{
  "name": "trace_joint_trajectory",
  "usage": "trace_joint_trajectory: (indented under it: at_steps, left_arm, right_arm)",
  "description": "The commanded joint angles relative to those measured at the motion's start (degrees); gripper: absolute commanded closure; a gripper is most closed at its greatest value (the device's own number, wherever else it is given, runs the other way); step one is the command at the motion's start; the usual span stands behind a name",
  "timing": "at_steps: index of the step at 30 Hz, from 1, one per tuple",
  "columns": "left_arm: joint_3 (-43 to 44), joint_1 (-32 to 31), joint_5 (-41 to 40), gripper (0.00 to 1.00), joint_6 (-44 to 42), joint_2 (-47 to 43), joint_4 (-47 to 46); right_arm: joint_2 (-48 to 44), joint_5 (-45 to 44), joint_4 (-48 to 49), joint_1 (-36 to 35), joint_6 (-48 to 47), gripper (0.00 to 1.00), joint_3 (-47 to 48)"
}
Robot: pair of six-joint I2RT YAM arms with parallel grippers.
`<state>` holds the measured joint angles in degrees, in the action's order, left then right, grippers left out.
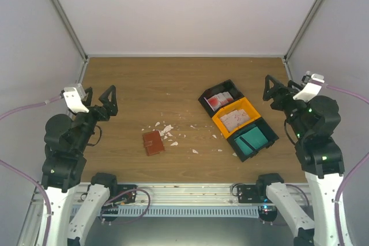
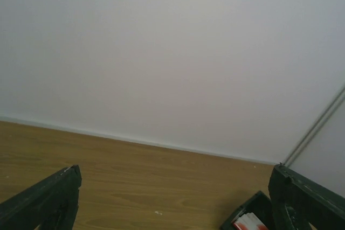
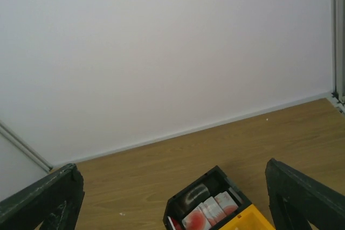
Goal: Put the credit cards into the card holder
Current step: Turn over the card holder at the center of the board.
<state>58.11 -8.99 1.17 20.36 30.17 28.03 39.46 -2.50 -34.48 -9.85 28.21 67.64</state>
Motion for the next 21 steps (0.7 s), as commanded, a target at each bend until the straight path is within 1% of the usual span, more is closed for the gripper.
trace_joint_trajectory:
  at_steps: [1,2,6,12,15,17,21]
  left_arm:
    - [-2.51,4.68,4.09,0.05,3.30,0.73,-5.05]
    - [-3.29,5.69,4.65,0.04,3.83,0.74,-5.58]
    - [-6.74,8.17,5.23,0.02,6.64,0.76,-5.79]
    - [-13.54,9.91,4.40,0.01,10.81,0.07,-5.61]
    - [-17.68,10.26,8.21,0.01,11.42,-0.53,-5.22]
    - [-20.26,10.40,11.18,0.01,12.98,-0.16,-3.80]
    - [-24.89,10.34,17.04,0.01,15.72,2.63,-0.70]
  right_arm:
    - [0.27,12.02,3.26,6.14,0.77,0.07,-1.35]
    - [0.28,14.17,3.75,7.46,0.74,0.05,-1.79]
    - [0.50,21.70,6.39,10.69,0.79,0.02,-4.43]
    - [1.87,33.63,14.81,12.96,2.68,0.01,-11.78]
    - [3.86,38.97,21.19,12.31,5.33,0.01,-16.14]
    - [5.78,38.34,23.98,9.44,6.06,0.01,-18.31]
    - [12.06,32.20,26.88,1.54,5.47,0.03,-20.98]
